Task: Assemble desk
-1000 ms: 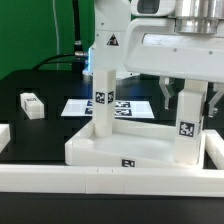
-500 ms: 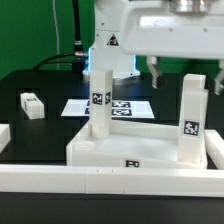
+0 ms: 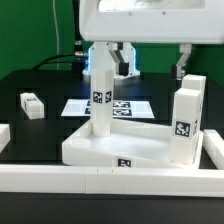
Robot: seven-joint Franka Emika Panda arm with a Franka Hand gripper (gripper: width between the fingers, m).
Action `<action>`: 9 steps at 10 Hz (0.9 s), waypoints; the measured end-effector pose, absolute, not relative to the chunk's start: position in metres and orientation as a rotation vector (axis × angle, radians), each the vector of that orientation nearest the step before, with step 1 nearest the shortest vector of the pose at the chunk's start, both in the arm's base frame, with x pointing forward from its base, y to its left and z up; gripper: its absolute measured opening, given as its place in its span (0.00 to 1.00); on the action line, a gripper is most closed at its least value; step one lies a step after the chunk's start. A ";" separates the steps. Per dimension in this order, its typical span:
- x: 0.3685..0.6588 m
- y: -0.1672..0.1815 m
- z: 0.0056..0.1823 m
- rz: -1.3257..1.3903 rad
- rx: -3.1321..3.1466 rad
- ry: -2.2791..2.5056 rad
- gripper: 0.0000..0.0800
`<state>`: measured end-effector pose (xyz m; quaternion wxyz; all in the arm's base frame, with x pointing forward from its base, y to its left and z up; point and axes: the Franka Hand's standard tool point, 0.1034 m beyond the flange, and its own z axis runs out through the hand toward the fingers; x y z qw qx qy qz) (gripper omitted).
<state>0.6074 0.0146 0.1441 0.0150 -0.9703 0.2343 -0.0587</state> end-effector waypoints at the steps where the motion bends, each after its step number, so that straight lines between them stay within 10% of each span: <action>1: 0.607 0.014 0.144 -0.182 -3.019 0.731 0.81; 9: 0.587 -0.047 0.124 -0.213 -3.126 0.409 0.81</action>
Offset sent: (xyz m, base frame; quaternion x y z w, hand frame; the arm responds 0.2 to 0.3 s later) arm -0.0410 -0.0658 -0.0241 -0.0077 0.0367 -0.1685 0.9850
